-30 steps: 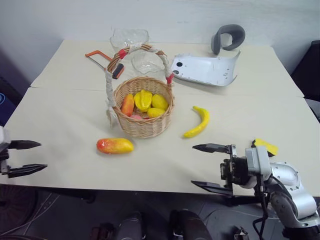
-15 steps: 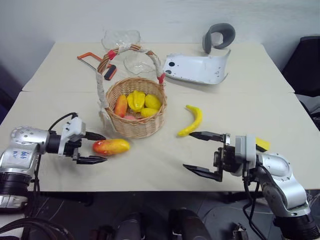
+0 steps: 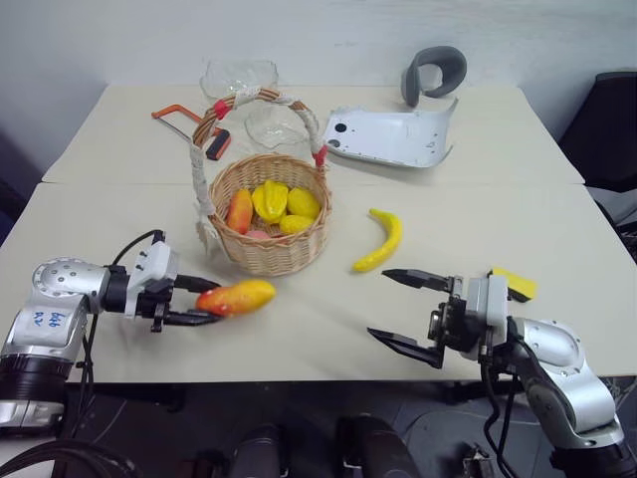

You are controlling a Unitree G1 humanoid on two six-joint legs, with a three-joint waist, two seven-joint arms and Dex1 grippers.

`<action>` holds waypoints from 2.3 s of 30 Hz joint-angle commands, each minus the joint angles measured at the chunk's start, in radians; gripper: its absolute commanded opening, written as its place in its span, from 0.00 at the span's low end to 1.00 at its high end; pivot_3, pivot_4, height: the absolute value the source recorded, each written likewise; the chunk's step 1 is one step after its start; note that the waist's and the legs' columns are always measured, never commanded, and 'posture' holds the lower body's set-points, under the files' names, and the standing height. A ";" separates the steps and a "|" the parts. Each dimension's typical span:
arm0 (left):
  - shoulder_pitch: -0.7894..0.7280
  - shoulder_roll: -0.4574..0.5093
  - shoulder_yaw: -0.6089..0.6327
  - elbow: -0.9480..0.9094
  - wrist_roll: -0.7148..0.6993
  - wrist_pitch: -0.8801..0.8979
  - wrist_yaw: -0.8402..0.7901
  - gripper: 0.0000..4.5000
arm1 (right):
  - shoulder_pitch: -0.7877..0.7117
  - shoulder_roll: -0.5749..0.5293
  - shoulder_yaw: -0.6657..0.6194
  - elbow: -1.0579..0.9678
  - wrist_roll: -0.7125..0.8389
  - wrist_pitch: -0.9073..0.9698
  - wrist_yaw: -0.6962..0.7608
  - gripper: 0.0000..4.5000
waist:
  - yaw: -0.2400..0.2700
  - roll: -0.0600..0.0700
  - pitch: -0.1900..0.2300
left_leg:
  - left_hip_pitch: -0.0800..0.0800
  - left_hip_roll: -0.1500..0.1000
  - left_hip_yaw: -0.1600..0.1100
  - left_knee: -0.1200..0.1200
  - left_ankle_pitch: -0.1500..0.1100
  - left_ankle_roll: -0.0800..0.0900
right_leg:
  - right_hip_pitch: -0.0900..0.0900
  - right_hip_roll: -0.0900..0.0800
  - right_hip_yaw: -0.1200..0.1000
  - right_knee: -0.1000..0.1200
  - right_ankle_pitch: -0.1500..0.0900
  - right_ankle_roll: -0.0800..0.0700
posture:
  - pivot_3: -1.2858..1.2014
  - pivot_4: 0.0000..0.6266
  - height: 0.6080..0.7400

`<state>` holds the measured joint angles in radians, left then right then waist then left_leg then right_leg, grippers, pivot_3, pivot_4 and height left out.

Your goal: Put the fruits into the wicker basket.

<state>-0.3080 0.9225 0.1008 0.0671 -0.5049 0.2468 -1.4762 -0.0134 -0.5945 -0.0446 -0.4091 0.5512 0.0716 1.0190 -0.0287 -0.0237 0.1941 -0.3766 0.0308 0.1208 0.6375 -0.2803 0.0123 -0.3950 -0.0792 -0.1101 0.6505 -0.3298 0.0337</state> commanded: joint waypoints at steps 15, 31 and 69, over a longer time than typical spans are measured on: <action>-0.080 -0.582 0.141 -0.376 -0.085 0.309 1.151 0.56 | 0.002 0.120 -0.052 -0.100 0.002 0.025 -0.249 1.00 | 0.026 -0.001 0.001 | 0.000 0.000 -0.002 0.008 -0.001 0.001 | 0.004 0.002 0.003 0.002 0.000 0.002 | 0.52 0.24 1.00; 0.108 -0.221 0.260 -0.343 -0.154 0.029 0.516 0.98 | 0.023 0.043 -0.183 -0.196 0.076 0.595 -0.691 1.00 | 0.027 0.000 0.001 | -0.001 0.001 -0.001 0.007 -0.002 -0.001 | 0.002 0.002 0.004 0.002 -0.001 -0.001 | 0.52 0.24 1.00; 0.272 -0.127 0.398 -0.394 -0.221 0.130 0.502 1.00 | -0.831 0.013 0.208 0.140 -0.015 0.892 -0.300 0.15 | -0.032 0.002 0.002 | -0.011 0.000 0.000 -0.006 0.007 0.002 | -0.016 0.002 0.004 0.004 -0.002 -0.001 | 0.52 0.24 1.00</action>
<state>-0.0396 0.8002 0.4738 -0.2929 -0.6913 0.3696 -0.9905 -0.7922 -0.6310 0.1220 -0.2942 0.5656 0.9987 0.7300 -0.0611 -0.0220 0.1959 -0.3866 0.0311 0.1209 0.6311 -0.2729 0.0128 -0.4112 -0.0772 -0.1058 0.6554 -0.3314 0.0325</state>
